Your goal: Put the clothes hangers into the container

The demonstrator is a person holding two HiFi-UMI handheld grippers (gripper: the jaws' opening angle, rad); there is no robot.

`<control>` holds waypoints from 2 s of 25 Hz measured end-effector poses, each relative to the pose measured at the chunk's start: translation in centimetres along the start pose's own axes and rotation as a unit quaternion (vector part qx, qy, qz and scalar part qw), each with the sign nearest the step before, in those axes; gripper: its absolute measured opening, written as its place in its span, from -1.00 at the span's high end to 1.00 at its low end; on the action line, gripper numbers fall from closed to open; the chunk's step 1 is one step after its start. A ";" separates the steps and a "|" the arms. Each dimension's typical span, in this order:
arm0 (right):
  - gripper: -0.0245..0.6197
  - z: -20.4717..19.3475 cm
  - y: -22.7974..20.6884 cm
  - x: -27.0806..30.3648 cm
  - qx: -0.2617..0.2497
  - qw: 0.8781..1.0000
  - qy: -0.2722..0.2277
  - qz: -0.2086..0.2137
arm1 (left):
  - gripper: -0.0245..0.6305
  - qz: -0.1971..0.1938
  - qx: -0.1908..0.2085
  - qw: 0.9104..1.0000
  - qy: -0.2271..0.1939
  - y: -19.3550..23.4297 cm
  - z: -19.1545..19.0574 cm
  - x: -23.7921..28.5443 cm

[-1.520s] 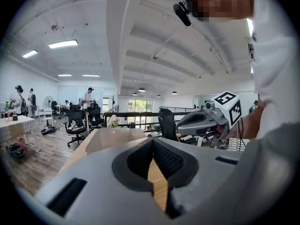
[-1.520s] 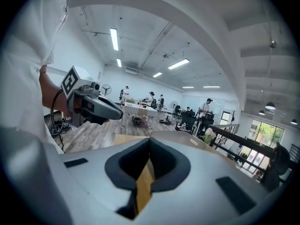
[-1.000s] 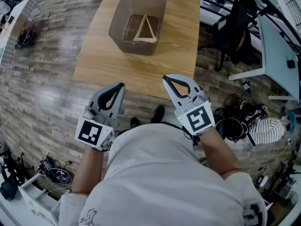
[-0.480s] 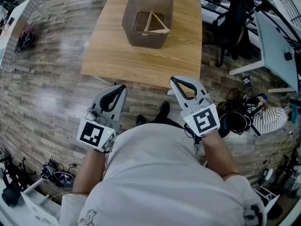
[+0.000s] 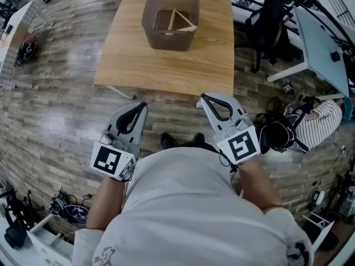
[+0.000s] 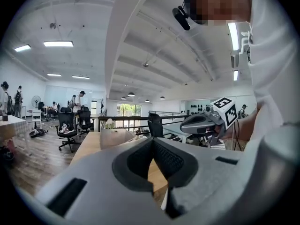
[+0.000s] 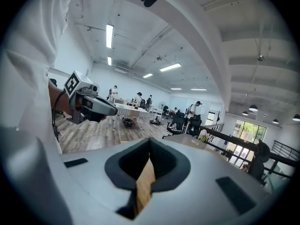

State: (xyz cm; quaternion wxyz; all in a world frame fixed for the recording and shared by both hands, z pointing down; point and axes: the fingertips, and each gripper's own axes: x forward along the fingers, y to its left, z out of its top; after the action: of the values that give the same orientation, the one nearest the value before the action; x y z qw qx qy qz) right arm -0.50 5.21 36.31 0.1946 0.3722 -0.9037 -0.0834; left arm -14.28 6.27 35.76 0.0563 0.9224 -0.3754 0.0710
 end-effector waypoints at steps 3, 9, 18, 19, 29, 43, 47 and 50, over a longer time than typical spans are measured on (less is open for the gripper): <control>0.90 -0.1 -0.2 -1.1 -0.002 1.000 -0.007 0.001 | 0.91 0.003 0.003 1.000 -0.006 -1.2 0.3 0.1; 0.90 -1.6 -0.9 -4.2 -0.003 1.000 -0.012 0.017 | 0.91 0.015 -0.017 1.000 -0.022 -4.4 0.8 1.4; 0.90 -4.2 -2.4 -11.3 0.010 0.999 -0.025 0.032 | 0.91 0.030 -0.012 0.999 -0.023 -11.7 1.0 3.9; 0.90 -4.4 -2.6 -12.1 0.019 0.999 -0.030 0.033 | 0.91 0.032 -0.009 0.999 -0.022 -12.6 1.0 4.2; 0.90 -7.3 -4.1 -18.7 0.075 0.994 -0.057 0.055 | 0.91 0.050 -0.013 0.998 -0.032 -19.2 0.9 5.1; 0.90 -8.6 -5.4 -22.2 0.070 0.994 -0.058 0.053 | 0.91 0.045 -0.007 0.998 -0.030 -22.6 1.4 6.8; 0.90 -8.8 -5.8 -22.5 0.072 0.994 -0.060 0.051 | 0.91 0.043 -0.004 0.999 -0.032 -23.0 1.8 7.2; 0.90 -9.3 -6.1 -22.6 0.076 0.994 -0.058 0.050 | 0.91 0.042 -0.002 0.999 -0.030 -23.2 1.7 7.6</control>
State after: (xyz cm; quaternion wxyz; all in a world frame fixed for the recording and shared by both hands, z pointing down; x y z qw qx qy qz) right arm 21.90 16.77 36.38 0.1170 0.3343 -0.9348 -0.0264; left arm 7.51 17.26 34.20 0.0437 0.9075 -0.4153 0.0453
